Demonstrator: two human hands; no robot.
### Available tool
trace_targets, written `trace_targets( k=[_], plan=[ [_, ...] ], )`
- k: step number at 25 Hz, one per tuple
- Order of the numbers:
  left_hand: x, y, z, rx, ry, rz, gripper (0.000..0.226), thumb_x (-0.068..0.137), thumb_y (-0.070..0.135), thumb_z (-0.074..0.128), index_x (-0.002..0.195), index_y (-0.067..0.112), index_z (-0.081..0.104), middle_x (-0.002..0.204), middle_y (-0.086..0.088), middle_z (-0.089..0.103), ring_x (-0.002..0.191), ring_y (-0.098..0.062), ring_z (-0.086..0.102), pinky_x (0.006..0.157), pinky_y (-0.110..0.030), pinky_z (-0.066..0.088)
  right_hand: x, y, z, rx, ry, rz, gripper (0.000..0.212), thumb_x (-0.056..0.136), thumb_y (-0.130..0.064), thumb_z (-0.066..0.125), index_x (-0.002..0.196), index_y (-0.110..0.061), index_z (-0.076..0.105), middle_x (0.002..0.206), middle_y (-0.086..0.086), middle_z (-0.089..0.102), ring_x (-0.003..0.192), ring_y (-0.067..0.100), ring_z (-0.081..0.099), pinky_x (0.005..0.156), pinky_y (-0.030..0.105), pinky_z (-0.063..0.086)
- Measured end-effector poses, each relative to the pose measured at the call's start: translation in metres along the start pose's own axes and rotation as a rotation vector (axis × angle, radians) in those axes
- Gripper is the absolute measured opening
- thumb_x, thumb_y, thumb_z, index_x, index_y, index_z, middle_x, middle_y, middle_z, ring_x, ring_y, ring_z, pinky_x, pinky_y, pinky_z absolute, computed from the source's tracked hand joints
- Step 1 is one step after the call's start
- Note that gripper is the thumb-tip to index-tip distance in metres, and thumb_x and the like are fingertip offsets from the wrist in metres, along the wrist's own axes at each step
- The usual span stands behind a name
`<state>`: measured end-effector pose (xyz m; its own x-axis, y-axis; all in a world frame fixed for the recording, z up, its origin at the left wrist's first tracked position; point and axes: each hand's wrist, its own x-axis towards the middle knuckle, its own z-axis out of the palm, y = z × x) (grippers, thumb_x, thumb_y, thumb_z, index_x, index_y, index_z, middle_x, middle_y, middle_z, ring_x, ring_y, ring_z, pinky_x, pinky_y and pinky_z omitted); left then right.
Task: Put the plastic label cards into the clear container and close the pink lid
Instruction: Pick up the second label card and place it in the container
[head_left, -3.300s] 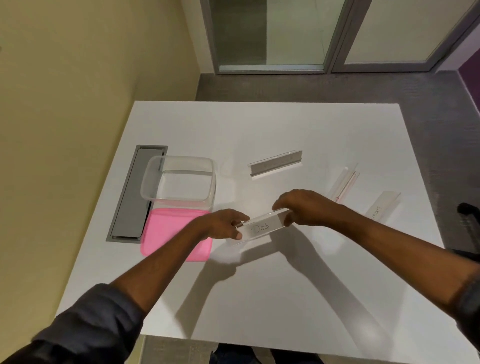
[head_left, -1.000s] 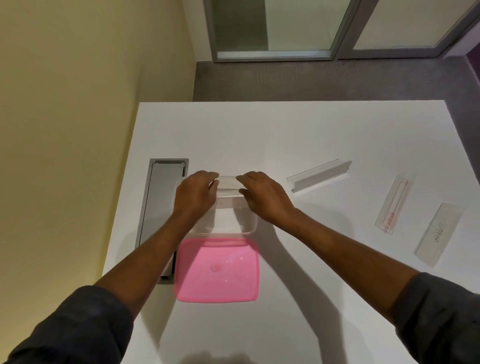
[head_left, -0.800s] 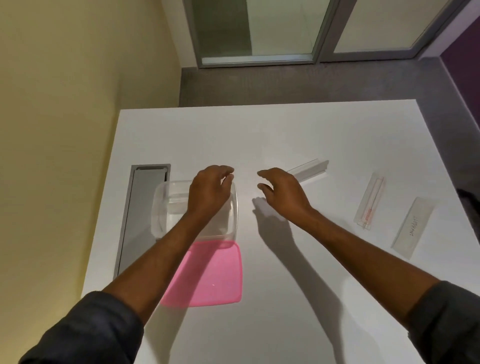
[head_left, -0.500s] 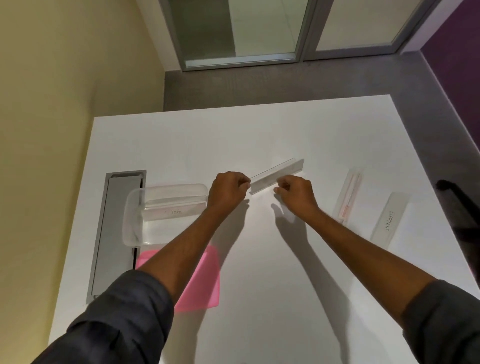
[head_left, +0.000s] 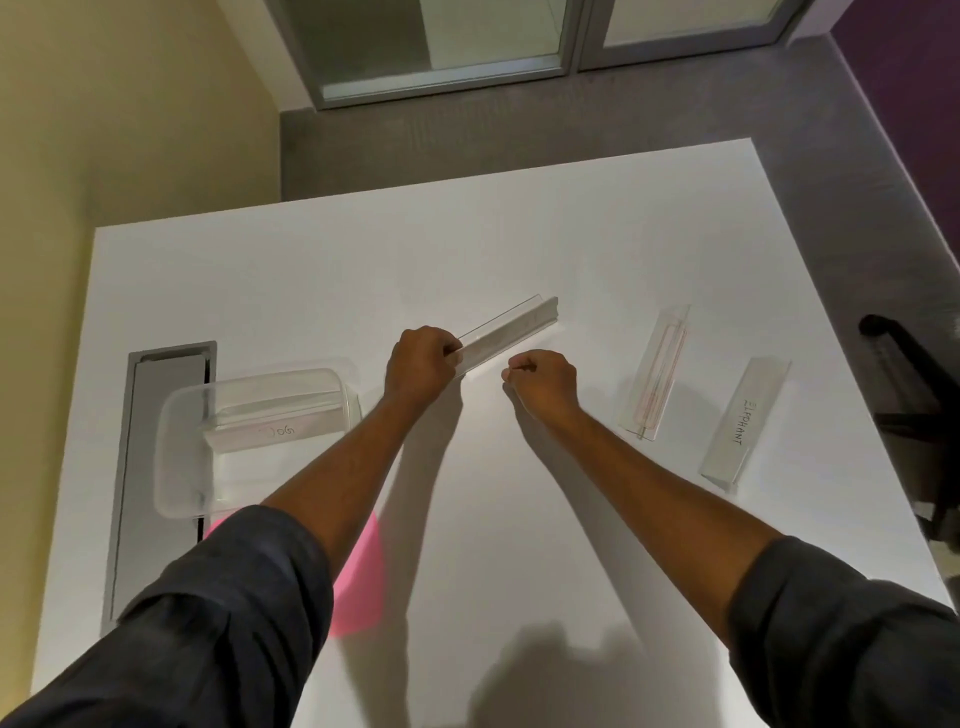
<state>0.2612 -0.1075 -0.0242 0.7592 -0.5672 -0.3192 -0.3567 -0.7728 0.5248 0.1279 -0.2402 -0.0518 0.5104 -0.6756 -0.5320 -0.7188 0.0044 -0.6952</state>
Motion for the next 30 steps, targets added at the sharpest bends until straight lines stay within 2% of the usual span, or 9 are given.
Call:
trace_targets(
  k=[5,8,10,12,14,18,21,24,30],
  plan=[
    [-0.001,0.004,0.004,-0.101,-0.012,-0.038,0.018,0.095,0.015,0.074,0.105,0.014,0.089,0.100,-0.005,0.086,0.094,-0.024,0.076,0.078,-0.030,0.050,0.001,0.000,0.003,0.077,0.005,0.048,0.030,0.082,-0.019,0.076,0.102,0.003,0.074,0.107,0.019,0.078,0.106,0.037,0.073,0.102,0.053,0.061],
    [-0.004,0.009,0.006,-0.220,-0.034,-0.088,0.018,0.093,0.015,0.076,0.104,0.015,0.089,0.092,-0.003,0.085,0.081,-0.019,0.074,0.070,-0.030,0.049,0.002,0.001,0.004,0.135,-0.012,0.077,0.028,0.083,-0.026,0.078,0.085,0.001,0.070,0.080,0.003,0.071,0.077,0.023,0.067,0.084,0.036,0.058],
    [-0.008,0.012,0.009,-0.340,-0.046,-0.143,0.014,0.091,0.014,0.078,0.099,0.014,0.090,0.086,-0.003,0.085,0.075,-0.026,0.076,0.070,-0.042,0.063,0.002,0.003,0.004,0.239,-0.032,0.112,0.025,0.087,-0.021,0.077,0.075,-0.002,0.065,0.076,0.009,0.064,0.071,0.020,0.056,0.077,0.030,0.060],
    [-0.013,0.014,0.012,-0.463,-0.048,-0.195,0.009,0.090,0.013,0.080,0.092,0.013,0.089,0.086,-0.007,0.086,0.082,-0.035,0.082,0.080,-0.046,0.070,0.000,0.002,0.002,0.403,-0.060,0.163,0.022,0.092,-0.012,0.076,0.087,0.009,0.071,0.081,0.022,0.071,0.070,0.024,0.056,0.066,0.028,0.054],
    [-0.018,0.016,0.016,-0.576,-0.050,-0.251,0.006,0.090,0.013,0.082,0.091,0.012,0.088,0.090,-0.007,0.086,0.085,-0.032,0.084,0.083,-0.043,0.072,-0.003,-0.001,0.000,0.522,-0.087,0.214,0.028,0.096,-0.012,0.075,0.105,0.015,0.072,0.090,0.025,0.079,0.071,0.028,0.058,0.072,0.034,0.051],
    [-0.031,0.021,0.021,-0.773,-0.065,-0.353,0.004,0.091,0.013,0.084,0.088,0.014,0.086,0.090,-0.008,0.087,0.088,-0.033,0.086,0.079,-0.036,0.071,-0.011,-0.012,-0.004,0.710,-0.159,0.249,0.026,0.096,-0.018,0.082,0.112,0.002,0.075,0.105,0.017,0.084,0.082,0.025,0.083,0.070,0.027,0.065],
    [-0.044,0.027,0.024,-0.879,-0.076,-0.383,0.007,0.090,0.011,0.083,0.095,0.007,0.087,0.096,-0.014,0.086,0.097,-0.038,0.084,0.092,-0.044,0.070,-0.016,-0.020,-0.008,0.627,-0.181,0.207,0.038,0.088,-0.022,0.091,0.114,0.000,0.074,0.099,0.010,0.085,0.081,0.024,0.085,0.065,0.031,0.067],
    [-0.057,0.033,0.026,-0.946,-0.090,-0.404,0.010,0.089,0.006,0.082,0.097,0.006,0.087,0.100,-0.020,0.085,0.106,-0.045,0.080,0.101,-0.051,0.066,-0.019,-0.027,-0.013,0.431,-0.151,0.163,0.042,0.082,-0.023,0.095,0.114,-0.003,0.075,0.111,0.012,0.082,0.097,0.029,0.082,0.085,0.040,0.069],
    [-0.082,0.036,0.007,-0.818,-0.065,-0.277,0.033,0.091,0.013,0.084,0.124,0.009,0.079,0.111,-0.011,0.083,0.101,-0.037,0.082,0.094,-0.047,0.069,-0.031,-0.035,-0.035,0.071,-0.129,-0.041,0.061,0.078,-0.033,0.096,0.130,-0.012,0.071,0.135,0.008,0.074,0.117,0.033,0.073,0.097,0.046,0.066]
  ],
)
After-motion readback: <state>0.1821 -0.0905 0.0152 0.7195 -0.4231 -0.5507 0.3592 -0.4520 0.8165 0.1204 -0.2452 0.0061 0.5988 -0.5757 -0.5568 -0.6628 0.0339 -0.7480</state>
